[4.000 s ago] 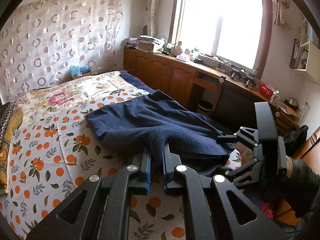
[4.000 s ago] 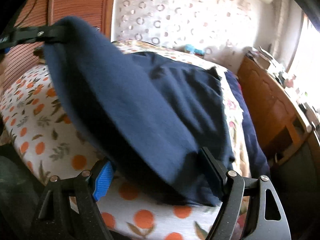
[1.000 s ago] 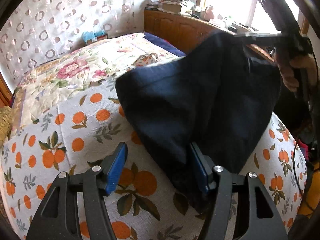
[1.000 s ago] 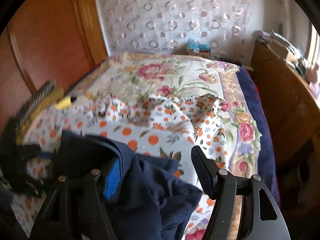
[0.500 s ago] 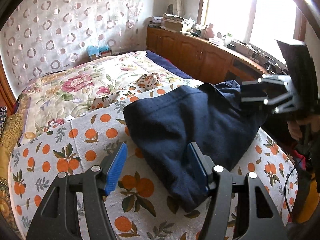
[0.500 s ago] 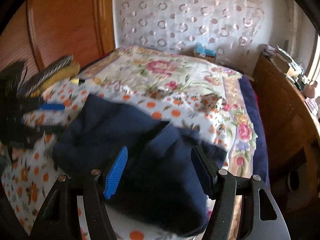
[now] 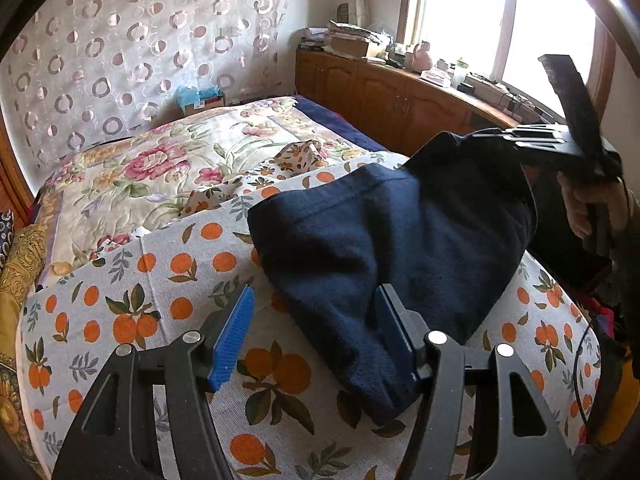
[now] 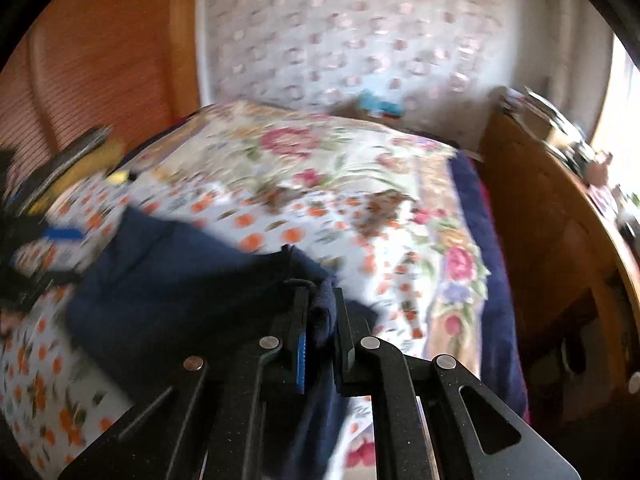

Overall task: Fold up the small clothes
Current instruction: 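Grasp the folded navy bundle with both grippers and lift it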

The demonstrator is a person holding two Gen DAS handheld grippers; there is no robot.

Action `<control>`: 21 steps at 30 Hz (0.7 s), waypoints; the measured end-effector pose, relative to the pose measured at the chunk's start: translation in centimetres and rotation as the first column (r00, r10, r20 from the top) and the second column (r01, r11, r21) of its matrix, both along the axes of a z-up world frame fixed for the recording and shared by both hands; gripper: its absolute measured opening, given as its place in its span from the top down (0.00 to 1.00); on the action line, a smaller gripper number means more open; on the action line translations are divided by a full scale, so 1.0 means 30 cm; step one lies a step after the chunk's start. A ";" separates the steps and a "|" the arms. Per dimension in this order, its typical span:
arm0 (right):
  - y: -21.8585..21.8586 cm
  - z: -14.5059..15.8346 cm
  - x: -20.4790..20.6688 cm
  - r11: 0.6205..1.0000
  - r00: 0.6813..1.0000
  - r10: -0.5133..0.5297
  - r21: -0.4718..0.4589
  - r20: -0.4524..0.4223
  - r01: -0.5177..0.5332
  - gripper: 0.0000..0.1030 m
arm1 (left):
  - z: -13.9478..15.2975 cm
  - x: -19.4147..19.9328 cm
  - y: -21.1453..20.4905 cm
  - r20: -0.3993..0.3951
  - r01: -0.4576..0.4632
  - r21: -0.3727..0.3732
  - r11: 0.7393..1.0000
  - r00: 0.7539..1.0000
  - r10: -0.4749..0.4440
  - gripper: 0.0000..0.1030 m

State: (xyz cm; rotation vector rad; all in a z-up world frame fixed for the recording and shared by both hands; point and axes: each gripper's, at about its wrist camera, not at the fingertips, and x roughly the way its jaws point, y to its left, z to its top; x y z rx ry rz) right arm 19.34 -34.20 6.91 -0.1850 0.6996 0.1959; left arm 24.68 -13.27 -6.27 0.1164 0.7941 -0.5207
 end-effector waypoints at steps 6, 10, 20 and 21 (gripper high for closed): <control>-0.032 -0.005 0.015 0.992 0.992 -0.123 0.026 0.016 0.122 0.41 | -0.007 0.044 0.023 -0.005 -0.027 -0.011 1.000 1.000 0.027 0.38; -0.021 -0.033 -0.064 0.990 0.994 -0.112 0.081 0.005 0.111 0.29 | -0.016 0.083 0.022 -0.007 -0.041 0.002 0.999 0.999 0.041 0.38; -0.092 -0.159 -0.046 0.978 0.988 -0.091 0.174 -0.128 0.113 0.26 | -0.079 0.206 -0.017 -0.067 -0.045 0.009 0.999 0.997 0.045 0.38; -0.100 -0.157 -0.032 0.976 0.986 -0.090 0.187 -0.139 0.115 0.26 | -0.088 0.216 -0.021 -0.077 -0.044 0.007 0.999 0.996 0.044 0.38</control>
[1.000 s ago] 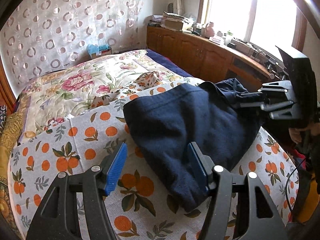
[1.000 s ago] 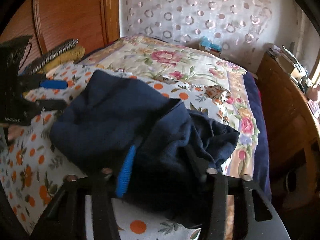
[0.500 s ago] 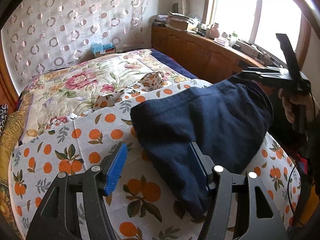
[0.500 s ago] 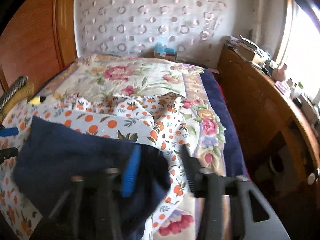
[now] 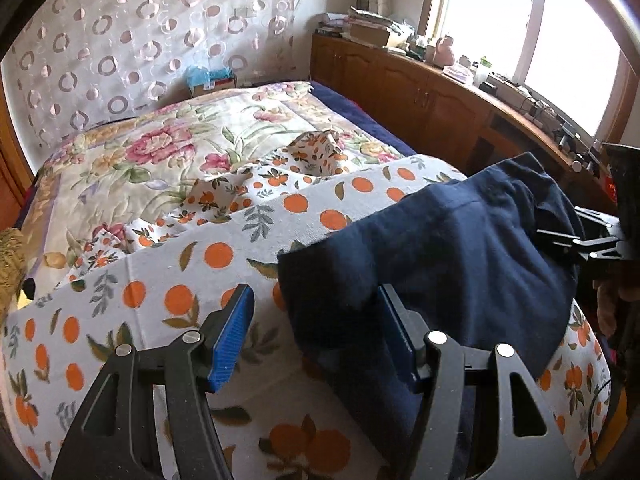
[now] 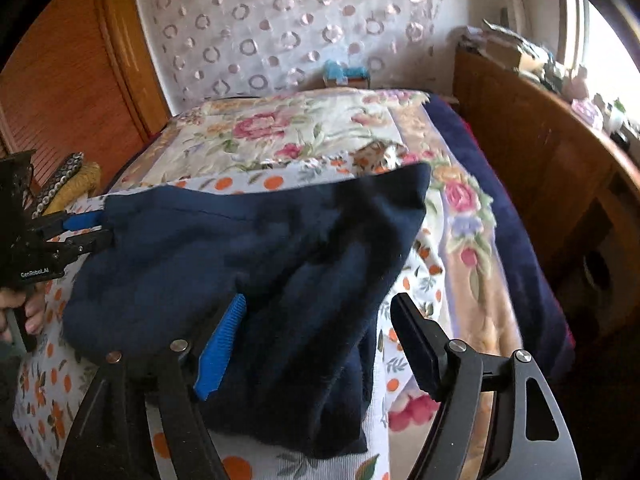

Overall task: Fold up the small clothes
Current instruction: 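Grasp the folded navy bundle with both grippers and lift it, then carry the lifted bundle with both grippers toward the dark patterned pillow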

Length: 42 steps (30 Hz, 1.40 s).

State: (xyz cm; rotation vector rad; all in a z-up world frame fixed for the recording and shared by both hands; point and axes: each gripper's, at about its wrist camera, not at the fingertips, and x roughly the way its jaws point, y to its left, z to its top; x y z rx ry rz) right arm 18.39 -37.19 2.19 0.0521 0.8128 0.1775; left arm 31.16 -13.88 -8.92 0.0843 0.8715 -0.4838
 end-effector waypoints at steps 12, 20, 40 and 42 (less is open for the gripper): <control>-0.025 -0.048 0.121 0.996 0.999 0.044 0.079 -0.023 -0.043 0.26 | -0.035 0.023 -0.020 -0.040 0.018 -0.036 0.999 0.999 -0.020 0.43; 0.001 -0.067 0.104 0.987 0.993 0.120 0.106 -0.003 -0.119 0.60 | -0.033 0.036 -0.016 -0.070 0.054 -0.107 0.993 0.996 -0.062 0.67; 0.216 0.146 -0.003 0.964 0.936 0.263 -0.032 0.235 -0.262 0.77 | 0.342 -0.236 0.219 0.204 0.018 -0.195 0.981 0.979 0.023 0.84; 0.286 0.156 0.014 0.953 0.921 0.302 -0.045 0.246 -0.300 0.77 | 0.360 -0.259 0.281 0.226 -0.019 -0.178 0.984 0.972 0.059 0.84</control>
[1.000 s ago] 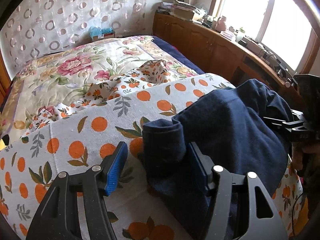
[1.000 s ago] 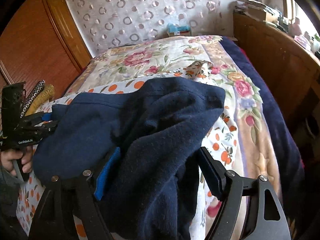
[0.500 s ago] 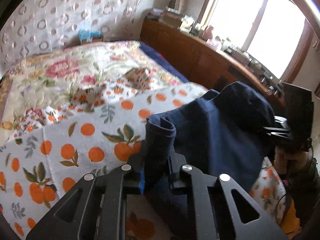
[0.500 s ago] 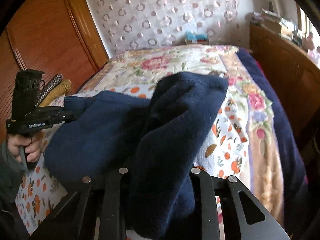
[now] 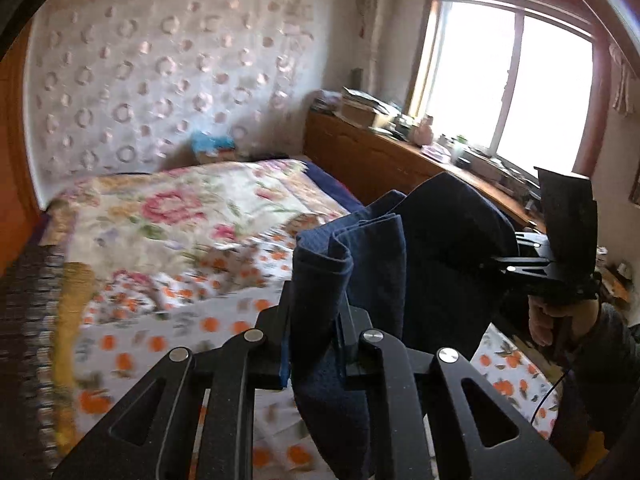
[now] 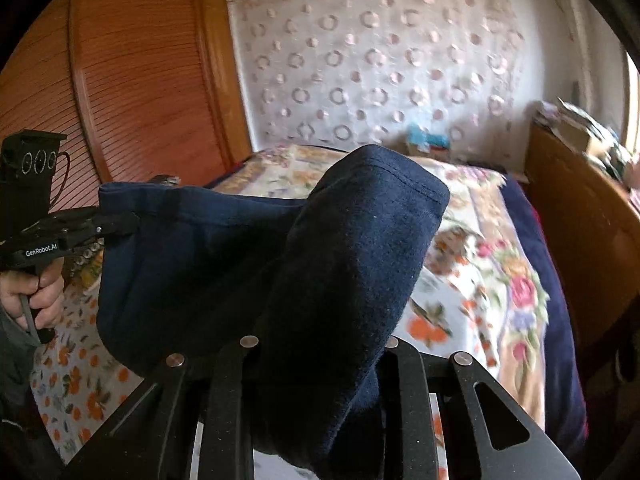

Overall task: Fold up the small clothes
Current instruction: 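Carry the lifted bundle with both grippers toward the dark patterned pillow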

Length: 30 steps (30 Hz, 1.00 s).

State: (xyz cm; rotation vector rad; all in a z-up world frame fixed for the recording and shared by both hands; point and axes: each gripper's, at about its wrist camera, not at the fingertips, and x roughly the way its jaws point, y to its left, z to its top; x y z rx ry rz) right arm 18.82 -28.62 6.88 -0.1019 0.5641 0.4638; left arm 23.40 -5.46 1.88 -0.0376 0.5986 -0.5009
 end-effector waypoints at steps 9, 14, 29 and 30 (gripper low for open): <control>0.295 0.019 0.119 0.984 0.984 0.172 -0.041 0.035 -0.171 0.77 | 0.031 -0.085 0.274 0.057 -0.168 0.015 0.986 0.984 0.167 0.84; 0.452 0.045 0.208 0.961 0.961 0.270 -0.078 0.056 -0.265 0.77 | 0.043 -0.126 0.412 0.095 -0.261 0.016 0.965 0.961 0.259 0.84; 0.972 0.132 0.541 0.786 0.802 0.594 -0.252 0.058 -0.564 0.77 | -0.056 -0.317 0.760 0.092 -0.528 -0.081 0.845 0.841 0.534 0.84; 1.028 0.131 0.575 0.771 0.790 0.611 -0.263 0.050 -0.580 0.77 | -0.072 -0.319 0.773 0.081 -0.542 -0.081 0.837 0.833 0.547 0.84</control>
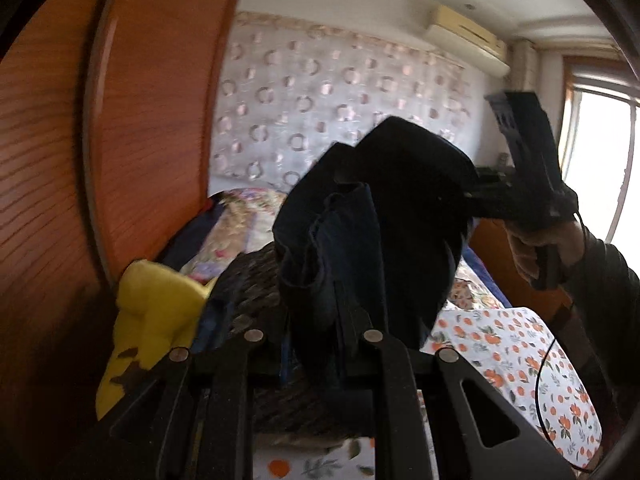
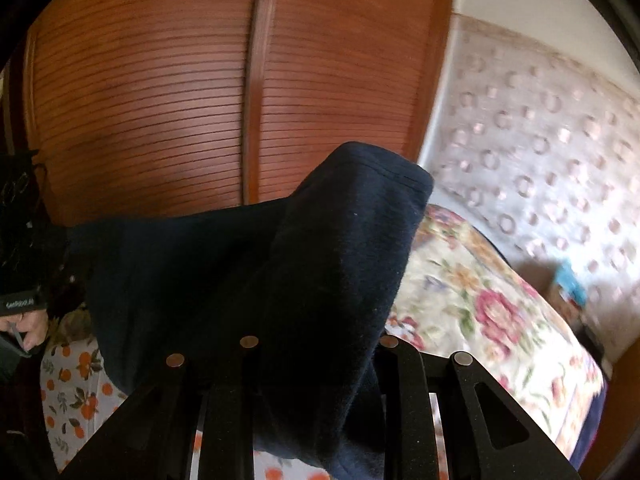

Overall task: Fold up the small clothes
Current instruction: 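Carry the lifted bundle with both grippers toward the dark patterned pillow, then lower the bundle onto the pillow and open both grippers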

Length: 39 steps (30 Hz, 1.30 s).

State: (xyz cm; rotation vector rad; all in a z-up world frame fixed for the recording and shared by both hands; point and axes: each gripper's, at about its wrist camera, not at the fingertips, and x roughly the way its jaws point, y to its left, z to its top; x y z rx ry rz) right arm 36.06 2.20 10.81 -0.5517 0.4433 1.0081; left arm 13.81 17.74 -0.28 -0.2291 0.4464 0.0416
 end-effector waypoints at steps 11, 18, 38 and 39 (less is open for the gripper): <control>0.356 -0.197 0.310 0.980 0.989 -0.147 -0.134 -0.009 0.144 0.49 | -0.230 0.045 0.089 -0.177 -0.109 -0.023 0.994 0.979 0.103 0.84; 0.279 -0.191 0.433 0.965 0.963 -0.261 0.021 -0.067 0.262 0.43 | -0.233 0.033 0.120 -0.180 -0.114 0.000 0.994 0.977 0.112 0.83; -0.068 -0.312 0.209 0.969 0.963 -0.208 0.097 -0.171 0.226 0.43 | -0.091 -0.046 0.019 -0.073 -0.115 0.142 0.983 0.989 0.126 0.14; -0.081 -0.310 0.189 0.968 0.963 -0.211 0.105 -0.168 0.230 0.43 | -0.088 -0.051 0.008 -0.071 -0.112 0.145 0.983 0.990 0.123 0.14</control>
